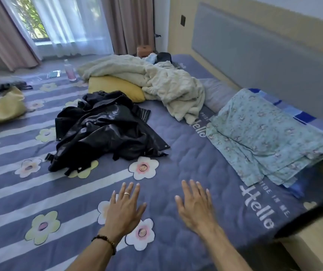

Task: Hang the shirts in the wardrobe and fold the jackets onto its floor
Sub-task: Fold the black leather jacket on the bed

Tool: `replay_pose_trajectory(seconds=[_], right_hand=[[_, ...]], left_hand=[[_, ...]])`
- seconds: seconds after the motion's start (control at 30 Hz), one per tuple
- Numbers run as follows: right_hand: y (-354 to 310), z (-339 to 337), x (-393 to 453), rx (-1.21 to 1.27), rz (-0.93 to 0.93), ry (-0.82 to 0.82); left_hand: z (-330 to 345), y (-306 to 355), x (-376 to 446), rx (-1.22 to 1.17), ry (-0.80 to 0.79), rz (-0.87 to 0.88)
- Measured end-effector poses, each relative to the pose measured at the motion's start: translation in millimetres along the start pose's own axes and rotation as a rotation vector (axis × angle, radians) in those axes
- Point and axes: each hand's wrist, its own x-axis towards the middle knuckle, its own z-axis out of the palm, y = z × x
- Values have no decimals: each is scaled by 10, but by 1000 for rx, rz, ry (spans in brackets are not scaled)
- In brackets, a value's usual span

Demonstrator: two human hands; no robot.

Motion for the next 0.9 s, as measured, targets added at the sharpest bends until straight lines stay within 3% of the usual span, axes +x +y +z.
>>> replay_pose_trajectory(seconds=[0.27,0.37,0.53,0.7,0.9], right_hand=[[-480,1006,2177,-6,-102,-147],[-634,1257,2922,16,-166,-151],[-786,1495,4196,126,-117,-91],[-972,1721,4757,38,-211,-452],[-896,1794,4682,79,-213,-207]], left_hand=[[594,-1004,1916,-5,-109,-82],[798,-1242,2581,0,-198,-66],[1213,-1469,3444,-57,-313,-97],[1426,-1581,3557,-41,-350,-90],[1376,-1608,3549,-24,-307,-69]])
